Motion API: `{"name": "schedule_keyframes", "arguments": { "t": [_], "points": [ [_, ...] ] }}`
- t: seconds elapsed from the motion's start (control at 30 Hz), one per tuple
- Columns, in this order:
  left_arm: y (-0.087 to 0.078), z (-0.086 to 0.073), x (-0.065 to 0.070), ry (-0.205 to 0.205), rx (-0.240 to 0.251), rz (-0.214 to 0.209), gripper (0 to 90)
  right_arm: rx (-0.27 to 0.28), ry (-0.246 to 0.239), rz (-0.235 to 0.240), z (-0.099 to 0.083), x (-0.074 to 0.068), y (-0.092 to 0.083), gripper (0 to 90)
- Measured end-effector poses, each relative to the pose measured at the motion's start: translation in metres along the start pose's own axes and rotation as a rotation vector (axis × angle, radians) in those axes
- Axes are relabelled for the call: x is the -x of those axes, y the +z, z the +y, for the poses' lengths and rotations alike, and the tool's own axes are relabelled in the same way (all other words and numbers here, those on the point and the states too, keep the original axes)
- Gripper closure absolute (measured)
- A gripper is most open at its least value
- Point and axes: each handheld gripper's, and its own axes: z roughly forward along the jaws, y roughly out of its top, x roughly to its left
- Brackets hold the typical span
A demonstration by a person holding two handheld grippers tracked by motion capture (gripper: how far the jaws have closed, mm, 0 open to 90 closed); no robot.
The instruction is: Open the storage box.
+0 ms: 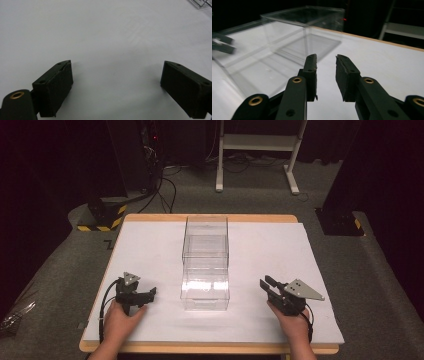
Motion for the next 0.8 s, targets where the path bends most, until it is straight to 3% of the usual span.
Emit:
{"name": "schedule_keyframes", "arguments": {
  "t": [0.27, 0.4, 0.47, 0.57, 0.8],
  "points": [
    [0.000, 0.000, 0.000, 0.001, -0.001, 0.000, 11.2, -0.132, 0.021, -0.138, -0.022, 0.023, 0.007, 62.6],
    [0.000, 0.000, 0.000, 0.001, -0.001, 0.000, 11.2, -0.210, 0.032, -0.175, -0.032, 0.025, 0.016, 61.4],
    [0.000, 0.000, 0.000, 0.001, -0.001, 0.000, 11.2, -0.243, 0.059, -0.187, -0.035, 0.029, 0.020, 60.9],
    [0.000, 0.000, 0.000, 0.000, -0.001, 0.000, 11.1, -0.244, 0.078, -0.196, -0.035, 0.029, 0.020, 60.0],
    [0.000, 0.000, 0.000, 0.000, -0.001, 0.000, 11.1, -0.262, 0.065, -0.201, -0.036, 0.027, 0.021, 57.1]
  ]
}}
